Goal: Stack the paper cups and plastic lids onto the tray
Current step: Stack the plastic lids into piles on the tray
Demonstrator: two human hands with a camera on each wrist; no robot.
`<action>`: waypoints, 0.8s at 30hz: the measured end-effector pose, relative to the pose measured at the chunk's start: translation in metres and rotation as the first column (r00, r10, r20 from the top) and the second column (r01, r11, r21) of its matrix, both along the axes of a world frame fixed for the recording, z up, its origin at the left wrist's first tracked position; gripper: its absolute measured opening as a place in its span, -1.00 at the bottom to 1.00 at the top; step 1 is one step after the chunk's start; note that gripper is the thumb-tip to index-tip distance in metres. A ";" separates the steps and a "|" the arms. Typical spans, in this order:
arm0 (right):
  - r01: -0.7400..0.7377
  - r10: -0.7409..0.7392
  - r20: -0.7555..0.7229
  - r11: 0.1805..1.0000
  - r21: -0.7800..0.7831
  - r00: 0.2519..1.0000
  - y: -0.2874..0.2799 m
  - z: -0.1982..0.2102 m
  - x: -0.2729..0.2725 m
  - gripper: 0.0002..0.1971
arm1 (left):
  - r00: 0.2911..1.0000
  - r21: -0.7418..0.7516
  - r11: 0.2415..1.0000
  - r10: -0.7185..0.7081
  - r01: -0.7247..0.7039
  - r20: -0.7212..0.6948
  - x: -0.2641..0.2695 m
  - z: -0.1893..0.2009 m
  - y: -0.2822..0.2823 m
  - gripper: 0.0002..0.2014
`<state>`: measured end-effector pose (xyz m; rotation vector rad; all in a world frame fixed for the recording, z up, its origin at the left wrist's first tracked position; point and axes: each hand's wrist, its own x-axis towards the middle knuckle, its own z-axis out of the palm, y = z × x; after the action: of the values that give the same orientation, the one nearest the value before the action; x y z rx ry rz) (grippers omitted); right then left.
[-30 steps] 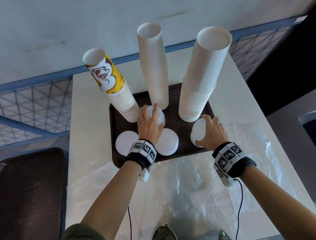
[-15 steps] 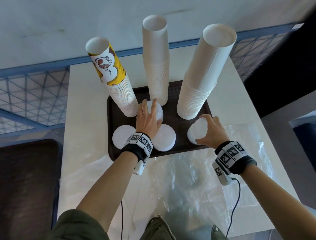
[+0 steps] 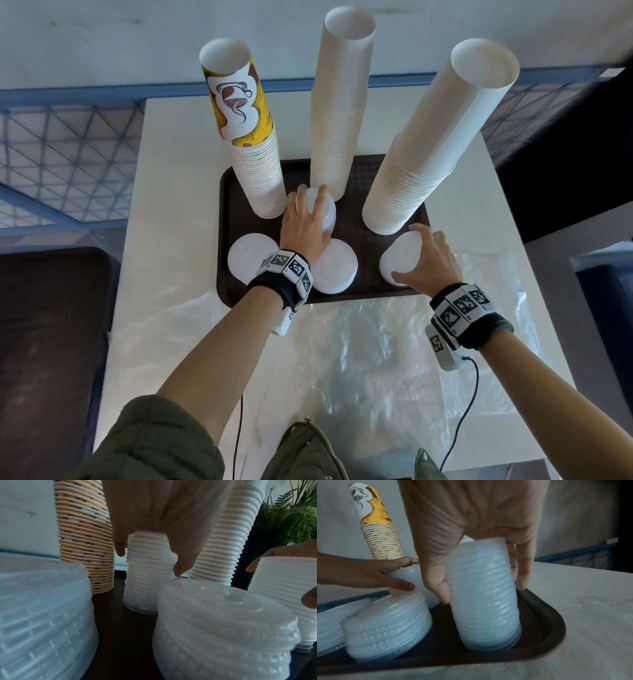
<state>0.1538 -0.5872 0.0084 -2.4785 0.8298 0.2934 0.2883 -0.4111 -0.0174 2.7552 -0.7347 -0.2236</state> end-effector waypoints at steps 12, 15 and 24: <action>-0.027 0.026 -0.013 0.998 -0.057 1.000 0.003 0.004 0.000 0.03 | 1.000 -0.015 1.000 -0.003 0.003 0.021 0.000 -0.002 0.001 -0.16; -0.014 0.020 0.145 0.999 -0.049 0.989 0.002 0.006 -0.008 0.02 | 1.000 0.002 1.000 -0.008 0.008 0.028 -0.002 0.002 0.003 -0.17; -0.048 0.044 0.255 0.999 0.009 0.966 -0.001 0.002 -0.020 -0.25 | 0.996 -0.182 0.983 0.031 -0.015 0.085 -0.007 0.005 0.008 -0.52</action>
<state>0.1339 -0.5887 0.0101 -2.4564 0.6604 -0.0052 0.2815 -0.4032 -0.0119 2.6117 -0.7077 -0.0286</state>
